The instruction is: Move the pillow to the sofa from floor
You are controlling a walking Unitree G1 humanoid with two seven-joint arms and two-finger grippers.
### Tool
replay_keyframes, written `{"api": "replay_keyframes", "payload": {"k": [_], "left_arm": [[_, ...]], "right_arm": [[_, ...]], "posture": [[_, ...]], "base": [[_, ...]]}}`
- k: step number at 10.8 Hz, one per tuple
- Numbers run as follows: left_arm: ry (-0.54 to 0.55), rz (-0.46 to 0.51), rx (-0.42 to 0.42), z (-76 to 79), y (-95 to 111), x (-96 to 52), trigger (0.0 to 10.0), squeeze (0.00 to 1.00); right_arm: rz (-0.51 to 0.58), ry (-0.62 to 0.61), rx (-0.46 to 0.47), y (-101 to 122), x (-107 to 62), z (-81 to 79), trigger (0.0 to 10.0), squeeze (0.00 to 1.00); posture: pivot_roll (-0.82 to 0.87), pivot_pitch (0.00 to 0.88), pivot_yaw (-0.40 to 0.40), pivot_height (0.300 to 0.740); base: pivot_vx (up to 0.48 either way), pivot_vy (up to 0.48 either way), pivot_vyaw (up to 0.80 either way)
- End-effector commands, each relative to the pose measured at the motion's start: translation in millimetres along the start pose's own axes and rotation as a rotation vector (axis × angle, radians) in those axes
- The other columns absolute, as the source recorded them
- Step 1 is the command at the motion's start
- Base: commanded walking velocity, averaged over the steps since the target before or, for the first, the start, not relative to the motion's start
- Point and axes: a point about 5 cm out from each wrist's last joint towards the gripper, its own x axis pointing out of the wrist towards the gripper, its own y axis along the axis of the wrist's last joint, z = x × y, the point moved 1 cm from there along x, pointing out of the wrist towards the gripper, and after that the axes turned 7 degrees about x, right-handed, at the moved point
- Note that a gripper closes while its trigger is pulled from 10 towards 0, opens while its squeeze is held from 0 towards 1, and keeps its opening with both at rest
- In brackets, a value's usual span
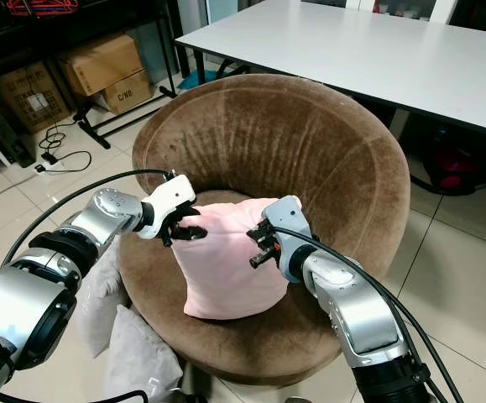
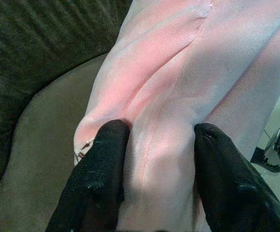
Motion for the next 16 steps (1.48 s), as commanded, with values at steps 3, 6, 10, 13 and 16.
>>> {"api": "replay_keyframes", "payload": {"k": [3,6,10,13,16], "left_arm": [[0.015,-0.052,0.012,0.7,-10.5,-1.8,0.0,0.00],[0.024,-0.076,0.020,1.1,-15.2,-2.4,0.0,0.00],[0.059,-0.109,0.019,1.1,-23.2,-3.5,0.0,0.00],[0.068,-0.113,0.064,5.8,-22.7,2.3,0.0,0.00],[0.057,-0.116,0.115,11.5,-22.8,7.3,0.0,0.00]], "right_arm": [[0.020,0.006,-0.019,7.7,-0.8,-0.9,10.0,0.00],[0.016,0.007,-0.018,7.4,-0.6,-1.1,10.0,0.00],[0.005,0.008,-0.024,6.5,-0.3,-1.0,10.0,0.00],[0.005,-0.002,-0.011,8.1,-5.3,9.3,10.0,1.00],[0.107,-0.074,-0.079,27.5,-18.6,37.2,10.0,1.00]], "posture": [[-0.26,0.000,0.129,0.740],[-0.26,0.000,0.129,0.740],[-0.26,0.000,0.129,0.740],[-0.26,0.000,0.129,0.740],[-0.26,0.000,0.133,0.740]], "base": [[0.000,0.000,0.00],[0.000,0.000,0.00],[0.000,0.000,0.00],[0.000,0.000,0.00],[0.000,0.000,0.00]]}}
